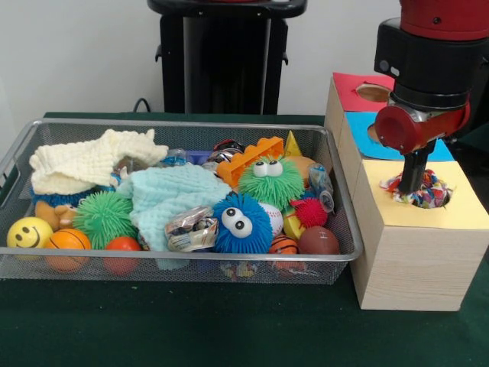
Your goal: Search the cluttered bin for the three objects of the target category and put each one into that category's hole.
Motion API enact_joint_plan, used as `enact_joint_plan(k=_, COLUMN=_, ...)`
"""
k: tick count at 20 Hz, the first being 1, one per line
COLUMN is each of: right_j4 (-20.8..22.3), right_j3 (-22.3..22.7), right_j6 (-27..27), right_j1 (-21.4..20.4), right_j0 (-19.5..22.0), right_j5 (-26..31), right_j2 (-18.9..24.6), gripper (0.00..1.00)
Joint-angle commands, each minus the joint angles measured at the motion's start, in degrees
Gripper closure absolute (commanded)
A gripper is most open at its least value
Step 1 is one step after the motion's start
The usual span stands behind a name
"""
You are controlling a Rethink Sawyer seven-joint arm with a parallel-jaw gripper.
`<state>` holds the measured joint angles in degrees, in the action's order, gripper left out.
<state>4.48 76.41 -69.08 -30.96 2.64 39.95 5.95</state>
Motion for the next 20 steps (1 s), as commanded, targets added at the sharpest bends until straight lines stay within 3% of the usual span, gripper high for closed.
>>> enact_joint_plan(k=1, right_j4=-1.5, right_j3=8.6, right_j6=-7.7, right_j1=3.1, right_j0=2.0, right_j5=0.9, right_j2=4.5, gripper=1.0)
enact_joint_plan(k=6, right_j4=-2.6, right_j3=12.7, right_j6=-7.8, right_j1=3.8, right_j0=3.5, right_j5=-5.4, right_j2=6.7, gripper=1.0)
enact_joint_plan(k=13, right_j4=-0.4, right_j3=17.1, right_j6=-7.1, right_j1=6.2, right_j0=5.7, right_j5=-16.0, right_j2=10.0, gripper=1.0)
enact_joint_plan(k=20, right_j4=0.2, right_j3=16.2, right_j6=-5.8, right_j1=7.7, right_j0=5.4, right_j5=-15.2, right_j2=9.5, gripper=1.0)
